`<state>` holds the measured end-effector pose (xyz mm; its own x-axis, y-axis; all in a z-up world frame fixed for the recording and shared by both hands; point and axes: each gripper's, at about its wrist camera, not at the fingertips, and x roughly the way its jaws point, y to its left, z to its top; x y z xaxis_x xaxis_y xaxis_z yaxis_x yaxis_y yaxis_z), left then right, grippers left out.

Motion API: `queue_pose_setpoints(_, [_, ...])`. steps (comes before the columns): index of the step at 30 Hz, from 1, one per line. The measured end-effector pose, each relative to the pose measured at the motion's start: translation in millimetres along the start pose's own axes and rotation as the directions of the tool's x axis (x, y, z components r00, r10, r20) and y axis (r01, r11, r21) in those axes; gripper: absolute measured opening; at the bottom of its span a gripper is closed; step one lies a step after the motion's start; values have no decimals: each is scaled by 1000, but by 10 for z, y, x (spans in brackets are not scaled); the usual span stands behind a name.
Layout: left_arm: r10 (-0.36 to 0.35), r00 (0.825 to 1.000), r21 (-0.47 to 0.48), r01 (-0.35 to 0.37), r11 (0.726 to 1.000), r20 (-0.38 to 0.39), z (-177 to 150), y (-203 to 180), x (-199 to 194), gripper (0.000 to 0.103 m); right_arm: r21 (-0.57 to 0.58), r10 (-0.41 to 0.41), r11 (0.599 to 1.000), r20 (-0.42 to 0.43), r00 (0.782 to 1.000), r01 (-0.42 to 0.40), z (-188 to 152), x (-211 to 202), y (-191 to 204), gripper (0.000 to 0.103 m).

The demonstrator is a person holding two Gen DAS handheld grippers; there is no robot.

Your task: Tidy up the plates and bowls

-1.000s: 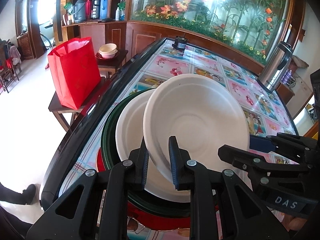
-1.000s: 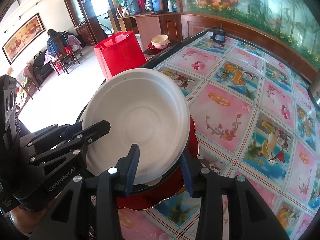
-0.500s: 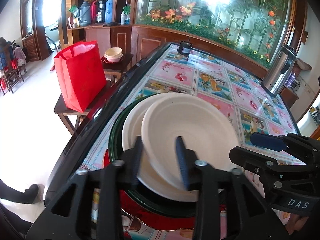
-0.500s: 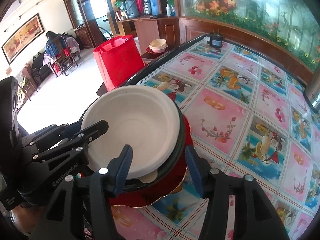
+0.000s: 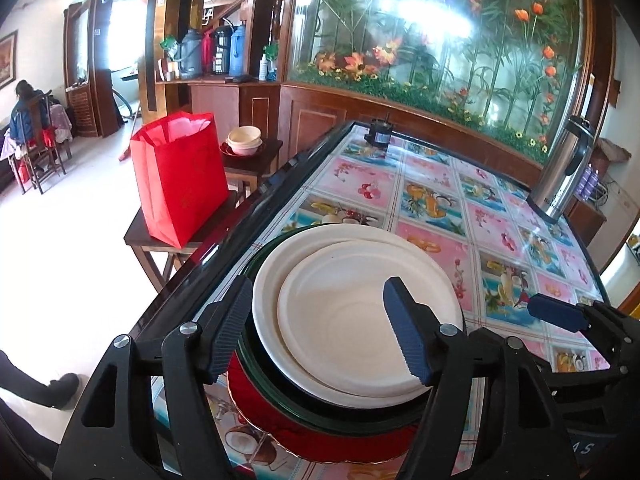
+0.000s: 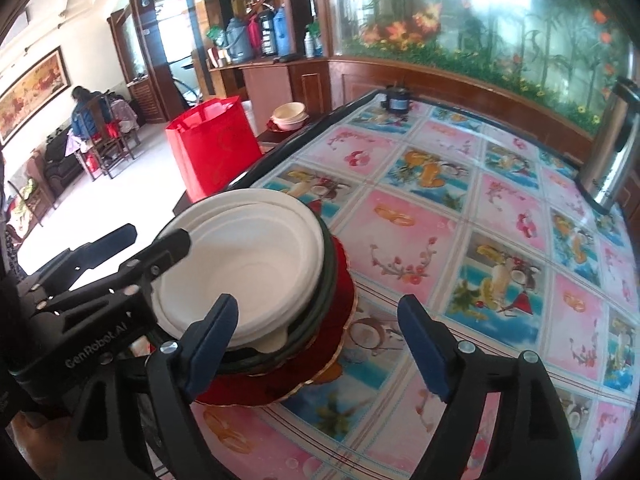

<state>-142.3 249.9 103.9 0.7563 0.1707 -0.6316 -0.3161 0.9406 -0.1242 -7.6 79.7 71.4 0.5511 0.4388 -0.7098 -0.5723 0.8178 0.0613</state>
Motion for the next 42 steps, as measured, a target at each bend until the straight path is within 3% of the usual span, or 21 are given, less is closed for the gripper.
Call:
queue_pose_setpoints(4, [34,999,14,-34,999,18,-21,-55,-31,69,38,-5,999,39,999,3,-62,-73,-52,84])
queue_pose_setpoints(11, [88,995,31,-89,996,39,-89,-106,-67,69,82,-82,994,114,990,73,-99,-127,-135,87])
queue_pose_setpoints(20, [99,994,28,-100,995,41,-143,-41,-75,69,79,-87,994,118,989,78,-121,9,-84,88])
queue_pose_setpoints(26, [190,977,80,-198,977,100,-173,-97,-131,72,52,-89,995,111,990,83,-130,42,-9,88])
queue_pose_setpoints(42, [167,982,66,-173,983,84,-161,27,-116,76,23,-84,996,109,990,82,-106,72,66,88])
